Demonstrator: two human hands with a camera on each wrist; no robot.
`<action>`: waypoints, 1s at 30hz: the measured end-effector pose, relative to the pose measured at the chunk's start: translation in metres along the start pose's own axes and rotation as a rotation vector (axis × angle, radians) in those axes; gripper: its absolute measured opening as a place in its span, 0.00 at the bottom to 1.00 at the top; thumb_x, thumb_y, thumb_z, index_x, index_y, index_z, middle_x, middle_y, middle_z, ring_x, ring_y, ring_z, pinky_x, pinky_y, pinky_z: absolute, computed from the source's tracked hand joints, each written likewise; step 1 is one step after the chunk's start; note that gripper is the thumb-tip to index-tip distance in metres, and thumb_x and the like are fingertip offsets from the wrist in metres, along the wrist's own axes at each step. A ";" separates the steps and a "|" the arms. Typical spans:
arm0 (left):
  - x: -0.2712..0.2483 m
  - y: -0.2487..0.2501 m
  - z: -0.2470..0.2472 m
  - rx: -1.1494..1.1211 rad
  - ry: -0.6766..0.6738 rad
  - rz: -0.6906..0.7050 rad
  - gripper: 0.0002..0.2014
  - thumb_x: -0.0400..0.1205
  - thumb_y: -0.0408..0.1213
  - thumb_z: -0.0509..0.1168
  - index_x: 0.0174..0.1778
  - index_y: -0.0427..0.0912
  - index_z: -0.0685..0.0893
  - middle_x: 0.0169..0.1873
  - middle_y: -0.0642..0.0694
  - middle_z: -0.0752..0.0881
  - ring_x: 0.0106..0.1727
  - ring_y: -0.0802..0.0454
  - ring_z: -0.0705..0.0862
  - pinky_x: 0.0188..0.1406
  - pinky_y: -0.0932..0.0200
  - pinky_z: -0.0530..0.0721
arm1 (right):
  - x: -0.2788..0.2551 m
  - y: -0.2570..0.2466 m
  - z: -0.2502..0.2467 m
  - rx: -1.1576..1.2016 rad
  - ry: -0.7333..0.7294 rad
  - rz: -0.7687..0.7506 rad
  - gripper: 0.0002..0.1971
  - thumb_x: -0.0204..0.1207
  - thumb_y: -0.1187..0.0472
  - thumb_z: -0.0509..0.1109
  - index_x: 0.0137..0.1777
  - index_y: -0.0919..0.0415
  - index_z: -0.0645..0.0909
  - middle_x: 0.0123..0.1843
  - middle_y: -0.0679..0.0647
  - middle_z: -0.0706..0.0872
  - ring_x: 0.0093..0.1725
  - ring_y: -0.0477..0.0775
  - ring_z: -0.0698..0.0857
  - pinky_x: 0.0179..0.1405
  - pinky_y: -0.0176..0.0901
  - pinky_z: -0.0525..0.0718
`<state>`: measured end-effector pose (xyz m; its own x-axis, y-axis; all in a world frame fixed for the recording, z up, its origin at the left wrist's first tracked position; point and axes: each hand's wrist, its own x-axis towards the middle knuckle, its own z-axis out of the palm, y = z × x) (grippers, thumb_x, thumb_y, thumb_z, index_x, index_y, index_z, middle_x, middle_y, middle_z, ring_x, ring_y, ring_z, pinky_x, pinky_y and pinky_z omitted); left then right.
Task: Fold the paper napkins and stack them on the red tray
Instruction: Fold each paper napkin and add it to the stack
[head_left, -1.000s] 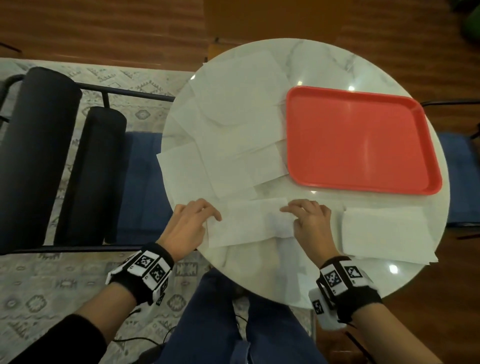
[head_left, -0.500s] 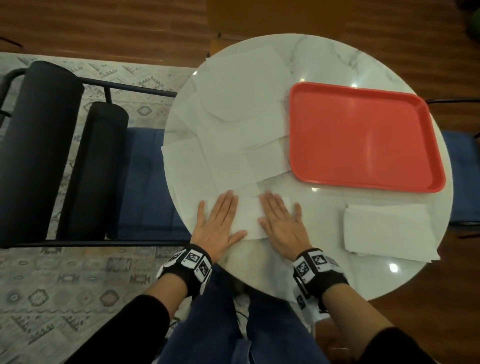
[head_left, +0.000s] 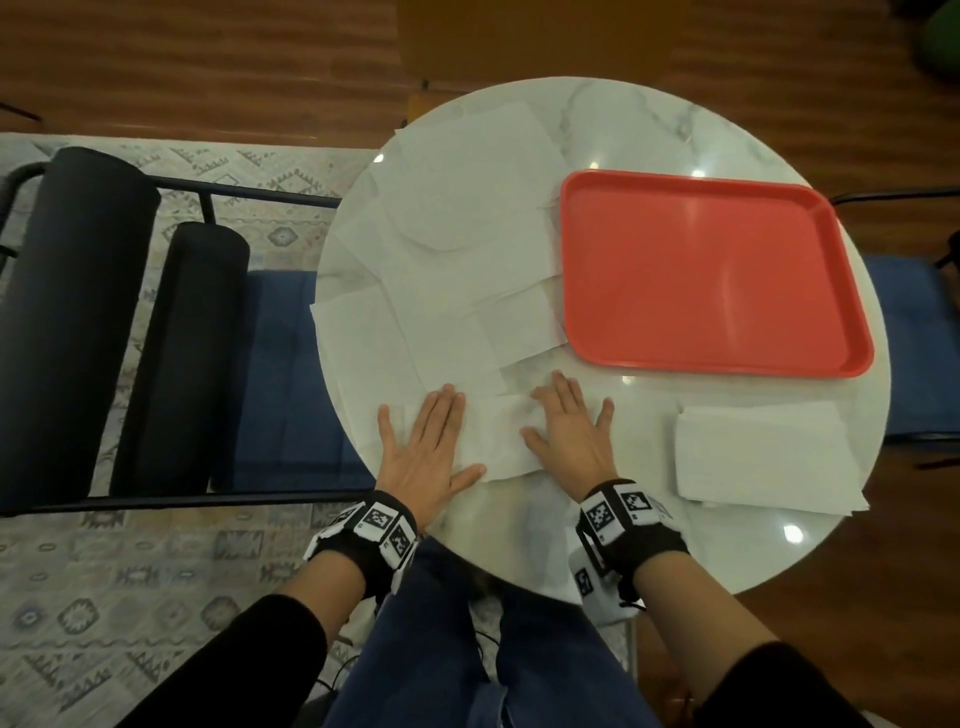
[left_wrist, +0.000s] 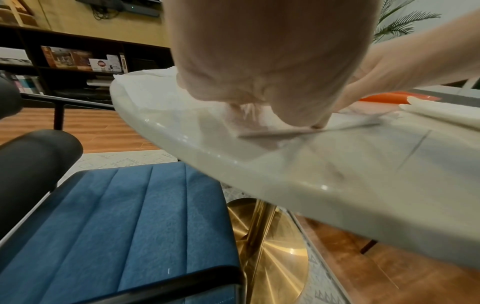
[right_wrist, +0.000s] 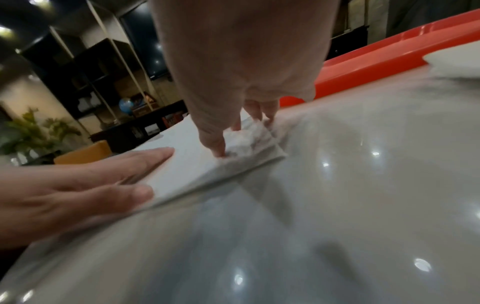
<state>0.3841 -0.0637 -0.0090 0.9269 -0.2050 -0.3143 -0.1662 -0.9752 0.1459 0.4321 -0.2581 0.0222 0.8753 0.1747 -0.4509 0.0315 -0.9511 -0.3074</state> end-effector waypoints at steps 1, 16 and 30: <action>0.001 0.002 -0.004 0.006 0.006 0.008 0.44 0.75 0.67 0.50 0.81 0.40 0.58 0.80 0.41 0.63 0.80 0.45 0.64 0.67 0.19 0.57 | 0.001 -0.002 -0.002 0.030 0.018 0.015 0.19 0.80 0.56 0.62 0.70 0.55 0.69 0.85 0.55 0.51 0.84 0.53 0.49 0.77 0.73 0.45; 0.042 0.082 -0.108 -0.530 0.099 0.173 0.11 0.81 0.57 0.61 0.45 0.59 0.85 0.28 0.55 0.82 0.34 0.56 0.80 0.36 0.57 0.76 | -0.065 0.099 -0.085 1.116 0.179 0.168 0.09 0.77 0.67 0.70 0.53 0.73 0.83 0.52 0.68 0.89 0.49 0.58 0.88 0.52 0.54 0.86; 0.047 0.132 -0.095 -0.729 -0.020 0.017 0.05 0.82 0.48 0.63 0.45 0.56 0.85 0.31 0.53 0.88 0.31 0.53 0.86 0.39 0.51 0.87 | -0.107 0.284 -0.082 1.111 0.435 0.562 0.07 0.79 0.66 0.66 0.47 0.69 0.83 0.54 0.67 0.85 0.46 0.59 0.83 0.33 0.43 0.85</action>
<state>0.4373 -0.1944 0.0843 0.9186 -0.2282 -0.3227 0.0922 -0.6702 0.7364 0.3870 -0.5677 0.0524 0.7285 -0.4667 -0.5015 -0.6126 -0.1161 -0.7818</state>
